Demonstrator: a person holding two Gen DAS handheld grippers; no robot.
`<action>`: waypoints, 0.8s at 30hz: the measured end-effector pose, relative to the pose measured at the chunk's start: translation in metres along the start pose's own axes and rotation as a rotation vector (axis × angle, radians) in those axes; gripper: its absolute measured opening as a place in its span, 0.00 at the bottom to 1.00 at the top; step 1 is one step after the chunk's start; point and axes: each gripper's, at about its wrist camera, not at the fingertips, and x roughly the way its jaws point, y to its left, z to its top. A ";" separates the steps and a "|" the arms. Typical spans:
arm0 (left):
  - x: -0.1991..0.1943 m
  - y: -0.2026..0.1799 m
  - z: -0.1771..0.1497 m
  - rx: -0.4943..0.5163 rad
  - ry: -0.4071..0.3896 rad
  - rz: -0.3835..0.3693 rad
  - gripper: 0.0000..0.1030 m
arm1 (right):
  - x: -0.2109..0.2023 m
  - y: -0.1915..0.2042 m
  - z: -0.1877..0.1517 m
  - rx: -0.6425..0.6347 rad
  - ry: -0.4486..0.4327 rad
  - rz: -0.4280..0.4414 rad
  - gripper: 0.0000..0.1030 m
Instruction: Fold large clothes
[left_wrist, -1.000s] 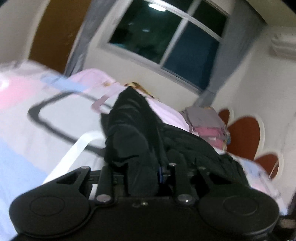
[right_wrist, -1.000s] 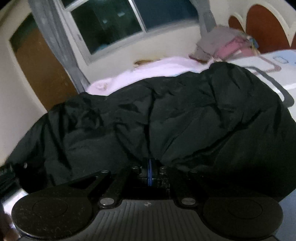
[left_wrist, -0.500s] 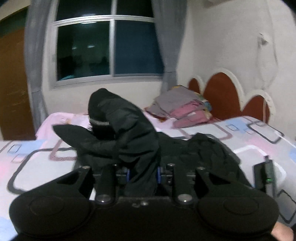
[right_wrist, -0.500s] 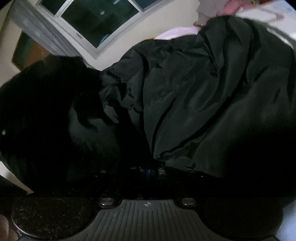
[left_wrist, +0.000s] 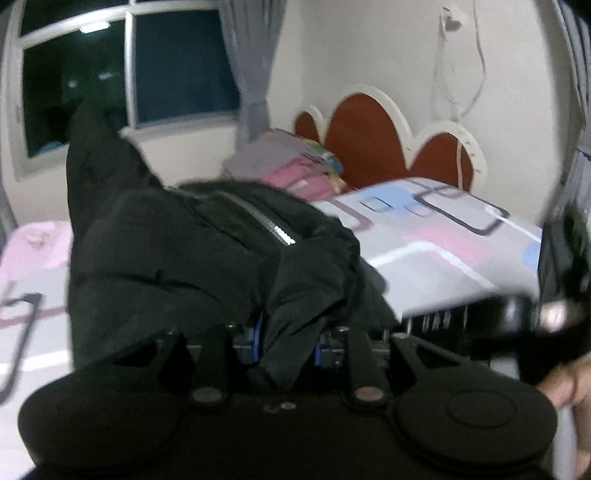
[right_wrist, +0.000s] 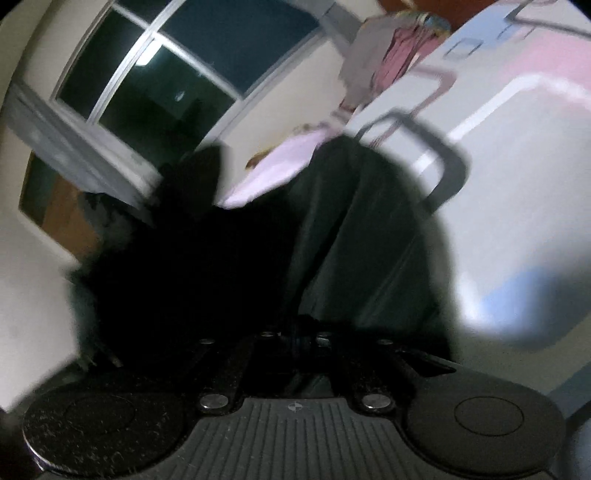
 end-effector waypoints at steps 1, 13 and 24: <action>0.009 -0.007 -0.002 -0.002 0.016 -0.011 0.21 | -0.005 -0.005 0.008 0.001 -0.004 0.001 0.00; 0.045 -0.028 -0.017 -0.075 0.049 0.020 0.21 | -0.035 0.015 0.021 -0.073 -0.038 0.024 0.56; 0.046 -0.035 -0.010 -0.068 0.063 0.037 0.21 | -0.012 0.029 0.021 -0.110 0.054 0.060 0.54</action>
